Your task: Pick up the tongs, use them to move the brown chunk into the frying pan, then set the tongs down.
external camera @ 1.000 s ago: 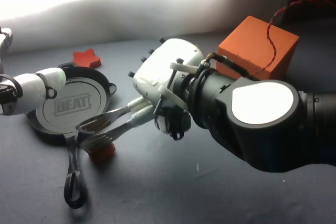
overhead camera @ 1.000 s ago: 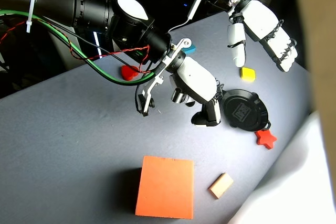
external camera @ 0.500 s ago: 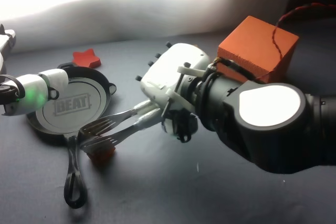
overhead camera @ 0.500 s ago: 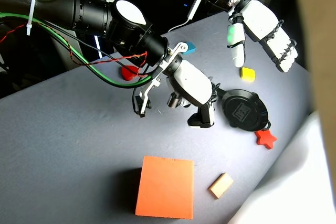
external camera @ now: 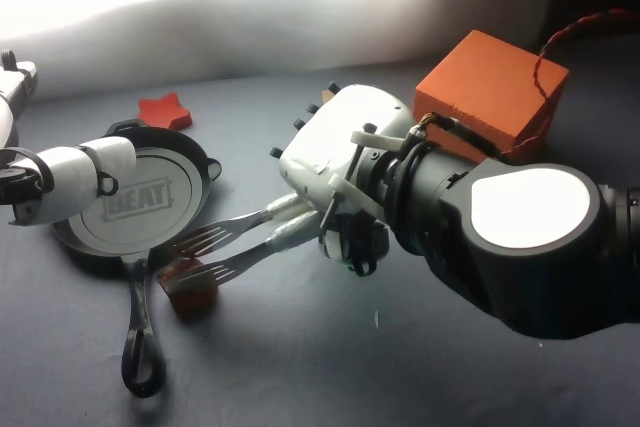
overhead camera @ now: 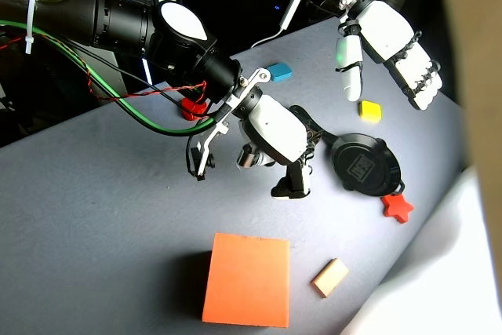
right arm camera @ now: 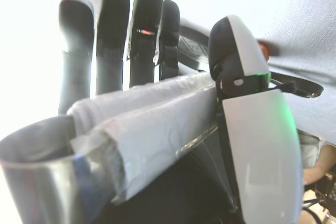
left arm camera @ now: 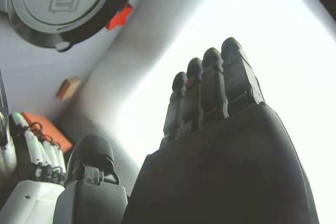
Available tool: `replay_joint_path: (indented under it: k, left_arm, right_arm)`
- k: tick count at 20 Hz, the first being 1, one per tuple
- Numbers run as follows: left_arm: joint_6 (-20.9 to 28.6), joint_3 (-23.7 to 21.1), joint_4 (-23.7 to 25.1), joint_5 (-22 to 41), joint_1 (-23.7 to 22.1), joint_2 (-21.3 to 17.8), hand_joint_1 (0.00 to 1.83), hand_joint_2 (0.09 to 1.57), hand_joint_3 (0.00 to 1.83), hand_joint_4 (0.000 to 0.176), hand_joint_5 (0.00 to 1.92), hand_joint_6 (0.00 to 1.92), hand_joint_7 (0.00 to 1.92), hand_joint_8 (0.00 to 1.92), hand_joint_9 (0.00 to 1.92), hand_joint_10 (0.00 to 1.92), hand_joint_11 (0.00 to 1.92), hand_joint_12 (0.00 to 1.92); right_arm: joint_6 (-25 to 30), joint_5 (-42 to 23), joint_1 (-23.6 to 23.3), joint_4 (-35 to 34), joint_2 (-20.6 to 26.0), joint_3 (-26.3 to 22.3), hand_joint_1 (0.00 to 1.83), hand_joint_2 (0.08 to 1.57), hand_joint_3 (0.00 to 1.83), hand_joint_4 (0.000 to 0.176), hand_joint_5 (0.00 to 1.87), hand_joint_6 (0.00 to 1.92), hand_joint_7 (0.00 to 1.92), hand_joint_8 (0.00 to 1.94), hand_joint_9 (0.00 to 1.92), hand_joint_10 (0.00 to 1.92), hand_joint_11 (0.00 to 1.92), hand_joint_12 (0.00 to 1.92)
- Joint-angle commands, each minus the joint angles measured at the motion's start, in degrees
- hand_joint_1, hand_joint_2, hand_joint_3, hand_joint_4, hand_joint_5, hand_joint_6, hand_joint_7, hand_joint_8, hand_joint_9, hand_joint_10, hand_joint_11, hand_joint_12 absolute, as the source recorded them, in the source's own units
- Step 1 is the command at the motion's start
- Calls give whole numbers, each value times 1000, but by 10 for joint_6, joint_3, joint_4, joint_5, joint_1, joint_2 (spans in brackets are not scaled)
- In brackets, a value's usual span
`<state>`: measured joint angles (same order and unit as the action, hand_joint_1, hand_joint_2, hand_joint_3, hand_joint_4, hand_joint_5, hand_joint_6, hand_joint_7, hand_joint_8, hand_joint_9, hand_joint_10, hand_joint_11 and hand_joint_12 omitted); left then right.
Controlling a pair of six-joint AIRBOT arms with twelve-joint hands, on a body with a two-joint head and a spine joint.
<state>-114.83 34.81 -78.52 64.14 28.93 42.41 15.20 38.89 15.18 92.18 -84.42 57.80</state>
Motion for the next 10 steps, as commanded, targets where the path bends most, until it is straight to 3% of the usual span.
replay_joint_path:
  k: [1, 10]
  left_arm:
    - [-3, -1, 44, 43, -3, -2, 0, 1183, 1, 0, 41, 0, 62, 0, 43, 0, 0, 70]
    - [-3, -2, 44, 47, -2, -2, 0, 1188, 2, 0, 43, 0, 71, 2, 48, 4, 9, 28]
  right_arm:
    - [-4, 3, -4, 41, 0, -3, 745, 1221, 2, 0, 850, 38, 1017, 156, 797, 943, 611, 1645]
    - [-4, -2, 2, 49, 5, -4, 690, 1234, 3, 0, 811, 8, 968, 85, 748, 976, 566, 1632]
